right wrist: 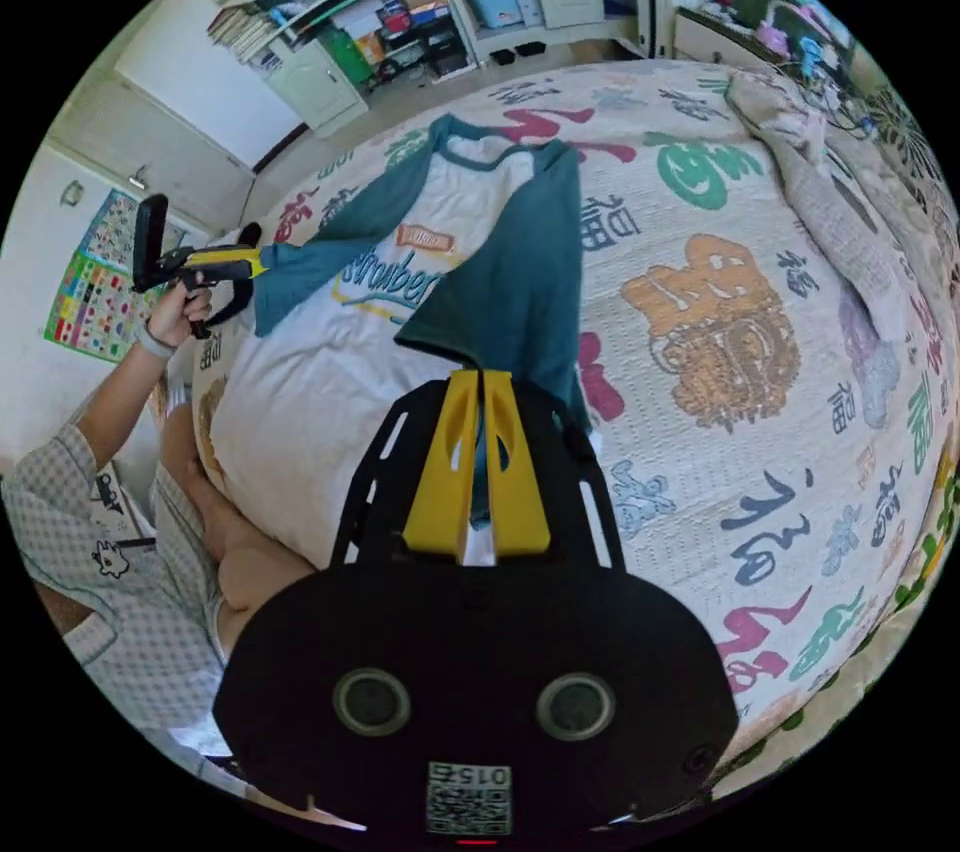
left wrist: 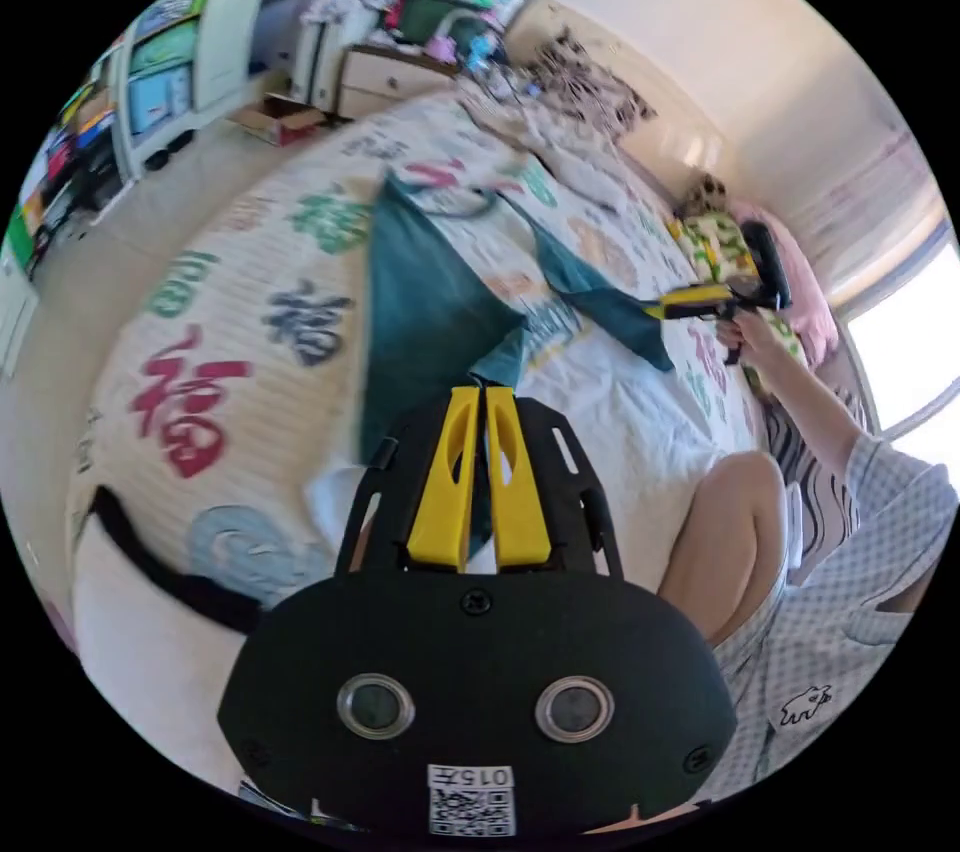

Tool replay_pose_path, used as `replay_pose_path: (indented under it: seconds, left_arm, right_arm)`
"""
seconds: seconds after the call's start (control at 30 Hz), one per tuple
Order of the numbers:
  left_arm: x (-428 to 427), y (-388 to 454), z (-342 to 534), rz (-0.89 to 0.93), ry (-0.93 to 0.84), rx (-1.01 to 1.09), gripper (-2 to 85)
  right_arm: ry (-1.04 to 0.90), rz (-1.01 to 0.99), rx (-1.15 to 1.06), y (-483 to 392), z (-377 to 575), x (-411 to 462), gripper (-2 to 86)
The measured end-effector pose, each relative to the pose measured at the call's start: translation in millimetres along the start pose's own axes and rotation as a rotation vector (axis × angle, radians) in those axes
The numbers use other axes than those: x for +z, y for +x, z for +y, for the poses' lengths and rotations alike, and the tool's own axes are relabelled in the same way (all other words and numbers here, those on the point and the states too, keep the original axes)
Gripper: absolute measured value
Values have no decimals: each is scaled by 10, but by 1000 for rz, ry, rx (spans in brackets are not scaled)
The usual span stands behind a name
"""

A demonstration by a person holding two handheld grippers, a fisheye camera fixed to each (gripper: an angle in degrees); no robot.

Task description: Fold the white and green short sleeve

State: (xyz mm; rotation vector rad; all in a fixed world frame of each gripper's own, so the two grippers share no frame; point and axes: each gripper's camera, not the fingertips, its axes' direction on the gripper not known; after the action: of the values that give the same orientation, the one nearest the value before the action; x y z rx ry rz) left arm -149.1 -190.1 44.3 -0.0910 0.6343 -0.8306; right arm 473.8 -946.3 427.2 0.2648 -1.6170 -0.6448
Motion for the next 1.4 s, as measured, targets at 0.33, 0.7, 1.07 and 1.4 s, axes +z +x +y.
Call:
replay_pose_path:
  seconds: [0.33, 0.7, 1.07, 1.4]
  left_arm:
    - [-621, -1711, 87, -280, 100, -420, 1]
    - [-495, -1421, -721, -276, 59, -147, 110]
    - [1089, -768, -1592, -191, -302, 142, 39]
    - [813, -738, -1764, -297, -103, 123, 17]
  right_arm:
    - [147, 121, 542, 1632, 156, -377, 12]
    - [140, 242, 276, 1222, -630, -333, 87]
    - [-202, 255, -90, 241, -1561, 921, 7]
    - [-76, 377, 47, 287, -1690, 749, 2]
